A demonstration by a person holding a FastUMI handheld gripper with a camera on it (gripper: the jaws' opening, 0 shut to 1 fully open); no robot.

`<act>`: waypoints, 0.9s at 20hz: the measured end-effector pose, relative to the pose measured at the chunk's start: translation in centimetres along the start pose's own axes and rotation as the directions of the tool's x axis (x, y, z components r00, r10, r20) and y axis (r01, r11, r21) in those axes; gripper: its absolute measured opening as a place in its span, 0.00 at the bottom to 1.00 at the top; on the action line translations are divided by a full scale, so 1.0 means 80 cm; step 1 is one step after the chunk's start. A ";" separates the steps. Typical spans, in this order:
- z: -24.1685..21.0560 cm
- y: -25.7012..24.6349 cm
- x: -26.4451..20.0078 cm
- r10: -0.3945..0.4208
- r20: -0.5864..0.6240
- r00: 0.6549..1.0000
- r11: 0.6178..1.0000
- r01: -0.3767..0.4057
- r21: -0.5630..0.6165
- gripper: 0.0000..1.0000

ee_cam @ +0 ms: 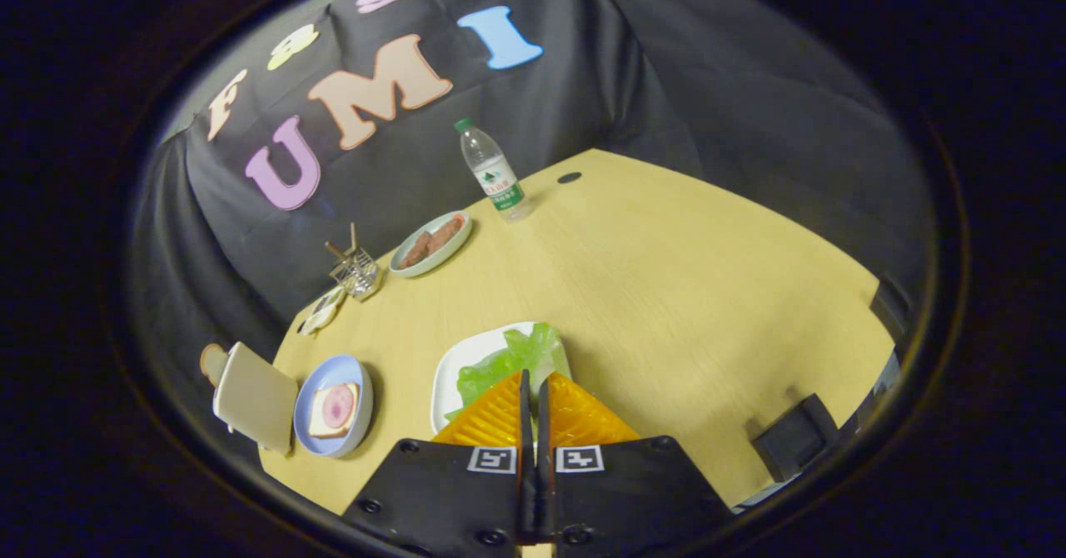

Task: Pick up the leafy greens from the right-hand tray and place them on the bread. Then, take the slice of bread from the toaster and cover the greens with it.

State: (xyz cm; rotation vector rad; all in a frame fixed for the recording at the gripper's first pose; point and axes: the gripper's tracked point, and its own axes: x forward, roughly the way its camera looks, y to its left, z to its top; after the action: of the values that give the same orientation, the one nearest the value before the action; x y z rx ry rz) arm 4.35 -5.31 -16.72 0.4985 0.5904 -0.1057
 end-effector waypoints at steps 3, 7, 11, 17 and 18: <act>0.007 0.031 -0.015 0.027 0.030 0.999 0.999 -0.026 -0.033 0.04; 0.011 0.085 -0.037 0.110 0.054 0.992 0.993 -0.107 -0.051 0.04; 0.019 0.140 -0.057 0.191 0.082 0.978 0.979 -0.185 -0.083 0.03; 0.003 0.244 -0.077 0.364 0.062 0.929 0.928 -0.357 -0.104 0.04; -0.005 0.261 -0.076 0.394 0.045 0.918 0.916 -0.388 -0.098 0.04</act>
State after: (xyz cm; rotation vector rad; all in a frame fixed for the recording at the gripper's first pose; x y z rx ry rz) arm 4.04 12.94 -4.86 0.5180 0.4209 0.2846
